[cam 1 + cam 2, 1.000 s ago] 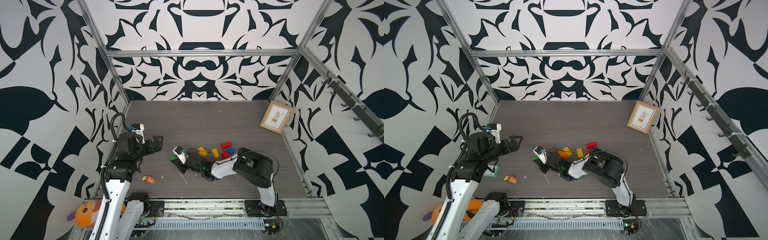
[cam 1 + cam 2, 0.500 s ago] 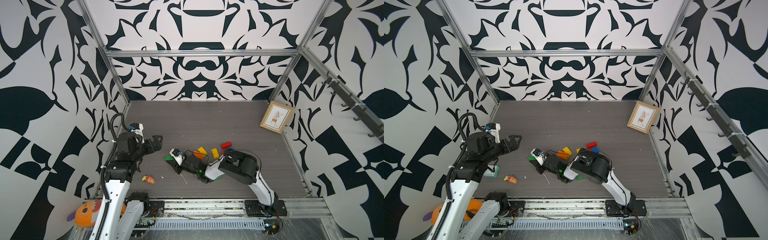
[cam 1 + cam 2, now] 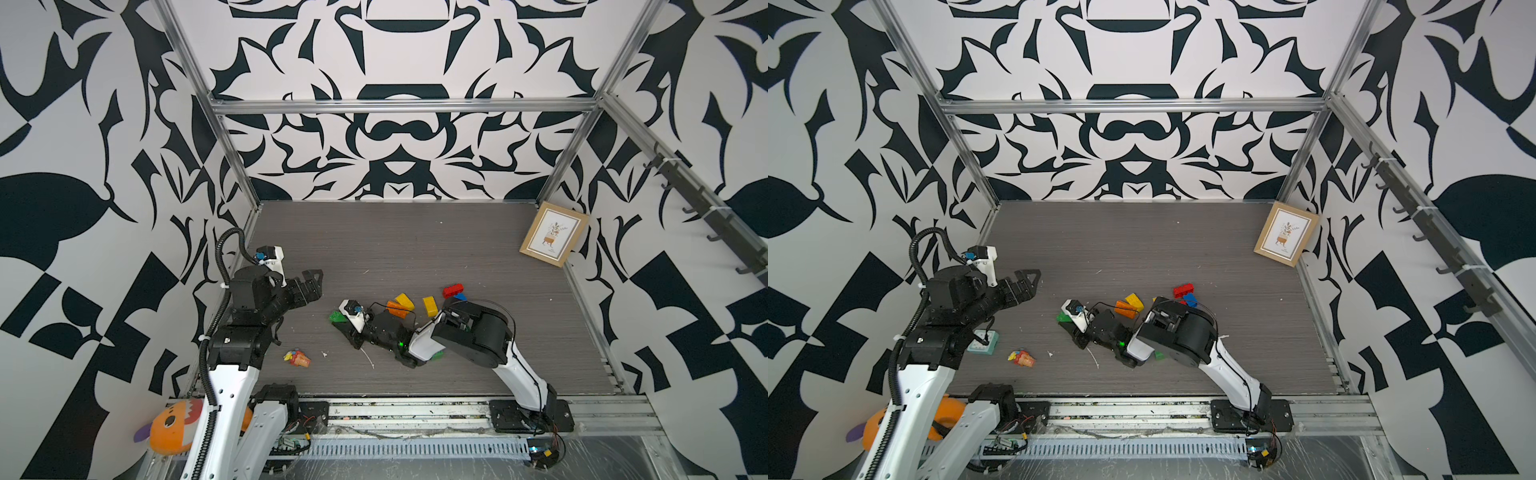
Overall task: Assemble an ice cream with lego
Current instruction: Place the lego brick at the center of the board, then pick up the lego brick from the center of the board.
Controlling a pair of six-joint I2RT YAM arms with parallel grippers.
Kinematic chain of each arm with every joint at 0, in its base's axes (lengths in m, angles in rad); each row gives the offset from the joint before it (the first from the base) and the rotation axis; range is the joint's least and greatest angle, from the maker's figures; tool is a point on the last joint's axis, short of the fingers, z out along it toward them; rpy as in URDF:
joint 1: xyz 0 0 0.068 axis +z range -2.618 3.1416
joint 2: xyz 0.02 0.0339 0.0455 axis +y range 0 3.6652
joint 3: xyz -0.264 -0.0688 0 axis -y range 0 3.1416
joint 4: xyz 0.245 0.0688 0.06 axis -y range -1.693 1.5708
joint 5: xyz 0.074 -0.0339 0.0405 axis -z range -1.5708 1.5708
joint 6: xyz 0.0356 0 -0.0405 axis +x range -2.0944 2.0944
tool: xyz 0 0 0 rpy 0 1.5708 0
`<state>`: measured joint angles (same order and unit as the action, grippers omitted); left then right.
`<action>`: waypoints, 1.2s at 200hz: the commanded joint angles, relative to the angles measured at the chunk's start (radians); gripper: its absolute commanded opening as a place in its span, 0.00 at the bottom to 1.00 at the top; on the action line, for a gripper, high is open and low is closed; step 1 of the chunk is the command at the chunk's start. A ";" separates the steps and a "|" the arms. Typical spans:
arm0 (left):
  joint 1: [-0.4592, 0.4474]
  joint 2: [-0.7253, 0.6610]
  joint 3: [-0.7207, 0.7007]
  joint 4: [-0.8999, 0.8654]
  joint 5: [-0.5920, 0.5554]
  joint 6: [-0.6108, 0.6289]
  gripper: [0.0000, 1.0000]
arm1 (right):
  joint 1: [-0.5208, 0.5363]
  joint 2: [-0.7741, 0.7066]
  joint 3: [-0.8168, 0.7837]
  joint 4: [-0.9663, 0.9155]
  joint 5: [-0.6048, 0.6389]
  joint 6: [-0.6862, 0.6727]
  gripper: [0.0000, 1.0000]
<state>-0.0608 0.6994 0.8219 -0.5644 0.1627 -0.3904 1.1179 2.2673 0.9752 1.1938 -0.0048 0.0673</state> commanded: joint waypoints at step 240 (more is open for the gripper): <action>0.256 0.154 0.117 -0.020 0.205 0.107 0.99 | -0.036 -0.195 0.640 -1.569 -0.064 0.023 0.71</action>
<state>0.1844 0.8452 0.9562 -0.5808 0.3431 -0.2928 1.0714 2.0911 1.5791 -0.3805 -0.0605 0.0944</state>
